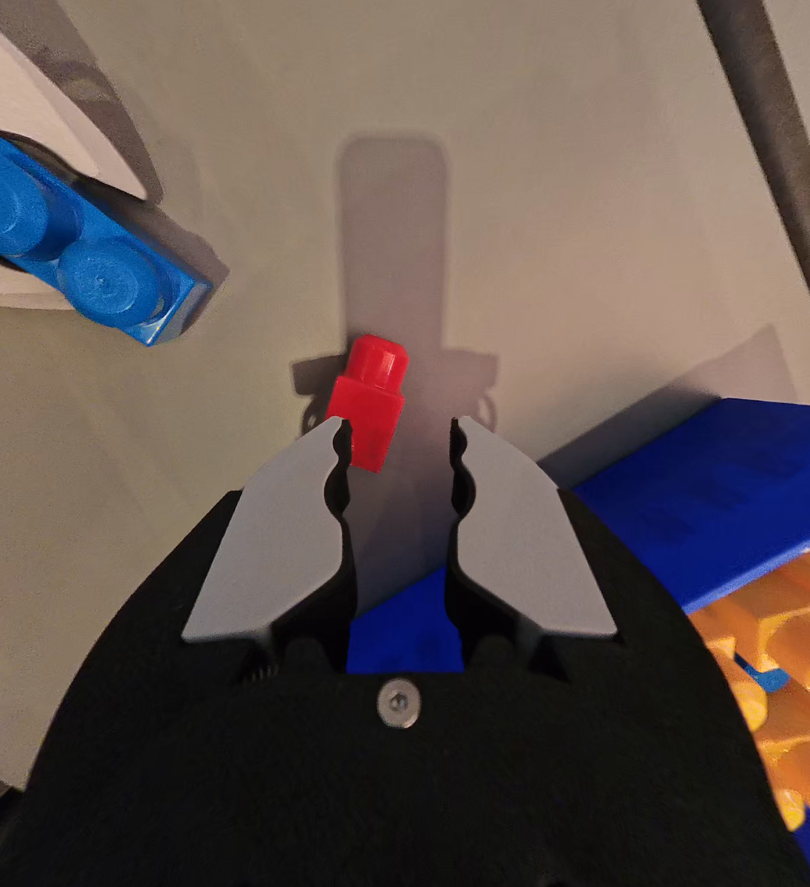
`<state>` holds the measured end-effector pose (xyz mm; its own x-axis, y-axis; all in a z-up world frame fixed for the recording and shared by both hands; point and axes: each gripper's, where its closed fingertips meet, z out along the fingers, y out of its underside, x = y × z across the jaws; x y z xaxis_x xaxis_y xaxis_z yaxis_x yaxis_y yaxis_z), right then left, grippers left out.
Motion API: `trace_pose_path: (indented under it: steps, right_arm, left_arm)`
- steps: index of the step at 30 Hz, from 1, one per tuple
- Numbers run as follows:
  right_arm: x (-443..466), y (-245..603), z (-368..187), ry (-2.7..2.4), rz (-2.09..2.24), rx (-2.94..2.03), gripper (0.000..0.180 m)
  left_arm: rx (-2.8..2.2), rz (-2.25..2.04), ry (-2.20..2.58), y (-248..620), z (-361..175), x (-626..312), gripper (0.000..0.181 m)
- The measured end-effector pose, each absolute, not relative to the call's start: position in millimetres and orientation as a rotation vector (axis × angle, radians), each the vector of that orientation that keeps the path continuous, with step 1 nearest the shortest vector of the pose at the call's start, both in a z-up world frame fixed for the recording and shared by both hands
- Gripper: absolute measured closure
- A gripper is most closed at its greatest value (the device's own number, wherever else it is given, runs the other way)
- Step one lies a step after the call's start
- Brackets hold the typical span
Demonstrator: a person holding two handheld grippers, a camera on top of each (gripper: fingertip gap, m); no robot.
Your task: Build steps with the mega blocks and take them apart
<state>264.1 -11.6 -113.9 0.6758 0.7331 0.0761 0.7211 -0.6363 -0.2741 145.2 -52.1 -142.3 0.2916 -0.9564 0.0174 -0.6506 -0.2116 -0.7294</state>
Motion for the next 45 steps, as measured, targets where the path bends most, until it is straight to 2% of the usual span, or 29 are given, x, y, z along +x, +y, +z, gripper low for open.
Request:
trace_pose_path:
  steps: [10,14,18,22,28,29,30,45]
  right_arm:
    - [247.6,-12.3,-124.5,-1.148,0.096,-2.62,0.135]
    - [213.4,-21.6,-92.1,-1.239,0.386,-2.422,0.135]
    - [167.5,-56.8,-35.0,-1.42,0.86,-1.998,0.135]
    - [154.2,-80.2,-9.8,-1.5,1.032,-1.786,0.131]
    - [145.5,-92.3,-3.5,-1.552,1.078,-1.669,0.133]
    - [144.0,-93.8,-1.8,-1.558,1.078,-1.644,0.145]
    - [142.7,-94.2,-0.1,-1.559,1.066,-1.622,0.146]
    - [130.2,-87.0,6.5,-1.516,0.817,-1.567,0.147]
  left_arm:
    - [-1.928,-0.64,1.345,-52.3,-105.6,136.3,0.143]
    - [-1.877,-0.739,1.309,-58.6,-82.7,138.3,0.143]
    - [-1.762,-0.915,1.268,-74.0,-43.5,141.2,0.143]
    - [-1.663,-1.01,1.221,-83.5,-10.7,138.9,0.143]
    - [-1.549,-1.146,1.196,-98.6,17.5,136.9,0.143]
    - [-1.538,-1.14,1.188,-98.1,19.8,136.2,0.143]
    - [-1.52,-1.149,1.185,-99.4,23.1,135.8,0.143]
    - [-1.482,-0.963,1.12,-90.7,30.1,125.7,0.141]
